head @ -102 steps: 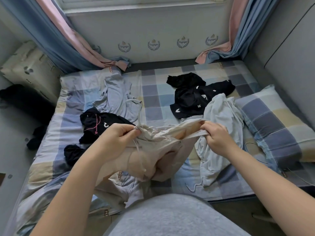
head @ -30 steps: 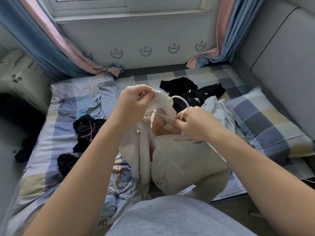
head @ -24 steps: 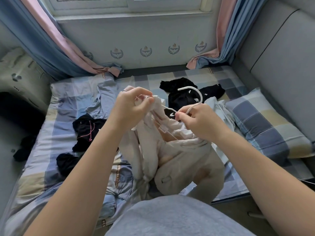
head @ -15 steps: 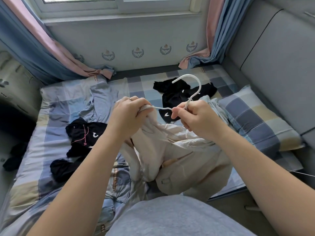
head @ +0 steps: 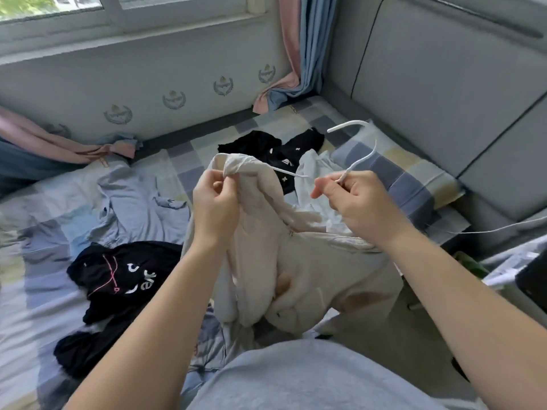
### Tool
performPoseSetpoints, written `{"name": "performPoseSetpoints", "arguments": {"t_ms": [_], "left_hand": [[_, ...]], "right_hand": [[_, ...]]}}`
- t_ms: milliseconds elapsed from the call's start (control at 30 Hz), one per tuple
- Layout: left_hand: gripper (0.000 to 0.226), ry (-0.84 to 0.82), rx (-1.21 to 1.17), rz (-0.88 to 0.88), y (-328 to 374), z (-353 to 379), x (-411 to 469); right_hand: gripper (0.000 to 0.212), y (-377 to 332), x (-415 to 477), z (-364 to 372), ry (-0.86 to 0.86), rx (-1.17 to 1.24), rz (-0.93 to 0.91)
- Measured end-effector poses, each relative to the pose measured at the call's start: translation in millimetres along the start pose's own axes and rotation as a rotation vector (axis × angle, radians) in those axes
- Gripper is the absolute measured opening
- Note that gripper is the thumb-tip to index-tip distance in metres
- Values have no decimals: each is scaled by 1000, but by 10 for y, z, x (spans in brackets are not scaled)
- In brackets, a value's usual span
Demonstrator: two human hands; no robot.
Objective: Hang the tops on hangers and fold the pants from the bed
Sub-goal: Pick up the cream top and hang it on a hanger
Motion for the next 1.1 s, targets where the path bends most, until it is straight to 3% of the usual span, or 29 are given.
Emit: {"name": "performPoseSetpoints", "arguments": {"t_ms": [100,233,333,367,433,500,633,767,933,1033,1100], "left_hand": [[23,-30,-83,140,487,182,124],[18,-445,-67,354,1152,625,-21],[7,-745,216,558,1227,882,-184],[14,-792,274,602,1179,936,-218],[25,-787,231,649,1079,997,-294],[29,-710,251,806,1019,1047,-384],[31,-879,357,1036,874,1237,-489],[18,-920,194,1059,879,1379,-648],[10,-948,71,910,904,1560,-784],[14,-965,42,838,952,1708,-950],[17,-997,59,808,968,1833,-1141]], "right_hand": [[31,-2,-115,-155,21,-62,48],[33,-40,-276,-362,136,-129,98],[30,-65,-448,-592,359,-68,56],[30,-52,-518,-650,401,-61,57],[30,-7,-675,-729,442,-58,88],[30,30,-813,-775,464,-73,102],[28,122,-988,-812,501,-91,112],[9,275,-1224,-966,567,-109,136],[44,705,-2033,-1455,586,-143,393],[14,937,-2601,-1630,562,-108,538],[6,998,-2928,-1724,638,-165,576]]}}
Point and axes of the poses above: each hand's wrist, its own x-axis towards the middle knuckle, its own z-axis out of the palm, y = z × x, the point moved 3 cm from there along x, towards the middle knuckle, and after that the axes turned 7 degrees about y, right-handed, at the moved point
